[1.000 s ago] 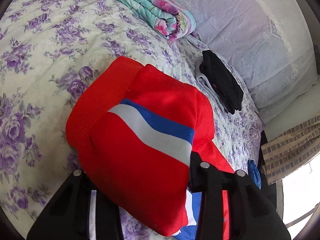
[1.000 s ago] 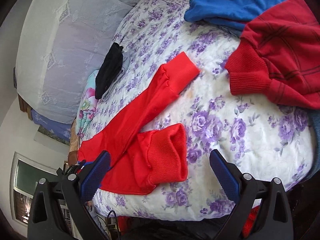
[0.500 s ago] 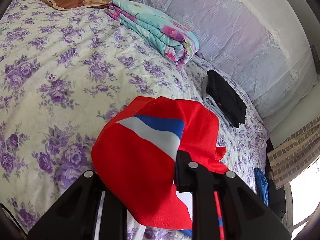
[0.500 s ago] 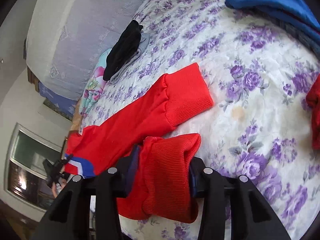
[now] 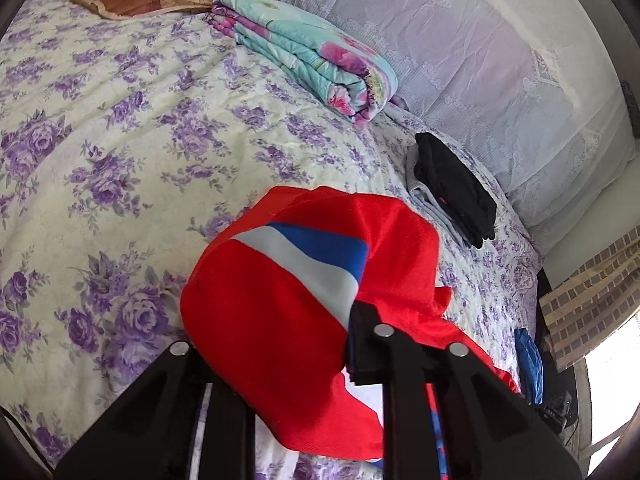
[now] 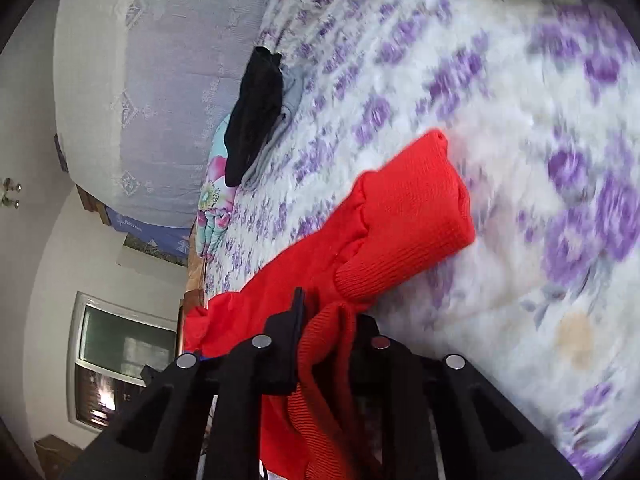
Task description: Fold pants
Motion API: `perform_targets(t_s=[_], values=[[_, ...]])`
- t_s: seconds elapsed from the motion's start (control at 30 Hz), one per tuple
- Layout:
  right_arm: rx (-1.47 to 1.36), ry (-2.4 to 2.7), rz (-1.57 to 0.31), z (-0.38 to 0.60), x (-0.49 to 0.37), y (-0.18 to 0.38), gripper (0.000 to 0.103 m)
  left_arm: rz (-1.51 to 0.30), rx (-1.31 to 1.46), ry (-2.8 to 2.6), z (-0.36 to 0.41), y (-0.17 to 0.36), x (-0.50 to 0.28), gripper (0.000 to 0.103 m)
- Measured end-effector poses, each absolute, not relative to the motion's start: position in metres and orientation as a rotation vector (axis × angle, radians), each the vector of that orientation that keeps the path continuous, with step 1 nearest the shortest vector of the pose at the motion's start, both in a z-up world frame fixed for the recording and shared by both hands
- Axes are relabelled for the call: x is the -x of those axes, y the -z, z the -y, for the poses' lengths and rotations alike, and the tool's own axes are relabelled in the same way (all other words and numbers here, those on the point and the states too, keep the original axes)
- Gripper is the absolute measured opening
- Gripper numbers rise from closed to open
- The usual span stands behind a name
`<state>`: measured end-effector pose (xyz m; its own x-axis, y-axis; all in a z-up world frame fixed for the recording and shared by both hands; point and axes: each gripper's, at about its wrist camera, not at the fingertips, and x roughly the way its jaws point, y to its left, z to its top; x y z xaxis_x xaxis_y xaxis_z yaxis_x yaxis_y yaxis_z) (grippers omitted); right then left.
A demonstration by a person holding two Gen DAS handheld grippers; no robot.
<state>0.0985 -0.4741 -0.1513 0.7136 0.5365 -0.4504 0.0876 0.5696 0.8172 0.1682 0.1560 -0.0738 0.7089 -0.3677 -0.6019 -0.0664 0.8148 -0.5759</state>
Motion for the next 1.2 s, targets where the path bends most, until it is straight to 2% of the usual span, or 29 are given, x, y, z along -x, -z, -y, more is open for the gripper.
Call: perform_targets(t_s=[0.17, 0.23, 0.3, 0.37, 0.4, 0.6, 0.77, 0.83, 0.9, 1.03, 1.13, 1.17, 1.2], values=[[-0.776, -0.203, -0.658, 0.511, -0.095, 0.093, 0.014, -0.697, 0.558, 0.218, -0.125, 0.046, -0.148, 0.011], [-0.725, -0.143, -0.698, 0.523, -0.097, 0.095, 0.015, -0.749, 0.544, 0.209, -0.113, 0.056, -0.144, 0.023], [-0.681, -0.08, -0.786, 0.531, -0.094, 0.113, 0.02, -0.812, 0.501, 0.168, -0.107, 0.074, -0.14, 0.046], [-0.68, -0.02, -0.796, 0.537, -0.081, 0.125, 0.039, -0.847, 0.479, 0.128, -0.114, 0.087, -0.134, 0.053], [-0.672, 0.019, -0.759, 0.541, -0.07, 0.123, 0.052, -0.852, 0.494, 0.117, -0.122, 0.09, -0.131, 0.053], [-0.709, 0.011, -0.589, 0.549, -0.022, 0.098, 0.06, -0.804, 0.546, 0.064, -0.158, 0.068, -0.131, 0.056], [-0.789, -0.227, -0.697, 0.498, -0.023, 0.109, 0.06, -0.853, 0.578, 0.115, -0.146, 0.077, -0.152, 0.058], [-0.815, -0.29, -0.757, 0.476, -0.027, 0.122, 0.06, -0.848, 0.584, 0.11, -0.147, 0.077, -0.145, 0.06], [-0.855, -0.341, -0.806, 0.459, -0.031, 0.135, 0.06, -0.858, 0.635, 0.097, -0.157, 0.081, -0.13, 0.066], [-0.875, -0.356, -0.838, 0.447, -0.044, 0.15, 0.06, -0.883, 0.758, 0.139, -0.168, 0.095, -0.108, 0.066], [-0.923, -0.347, -0.833, 0.45, -0.051, 0.154, 0.06, -0.87, 0.774, 0.199, -0.156, 0.096, -0.116, 0.065], [-0.928, -0.343, -0.828, 0.451, -0.051, 0.154, 0.06, -0.87, 0.778, 0.221, -0.151, 0.097, -0.122, 0.06], [-0.93, -0.337, -0.823, 0.454, -0.051, 0.154, 0.06, -0.872, 0.775, 0.24, -0.145, 0.098, -0.13, 0.05]])
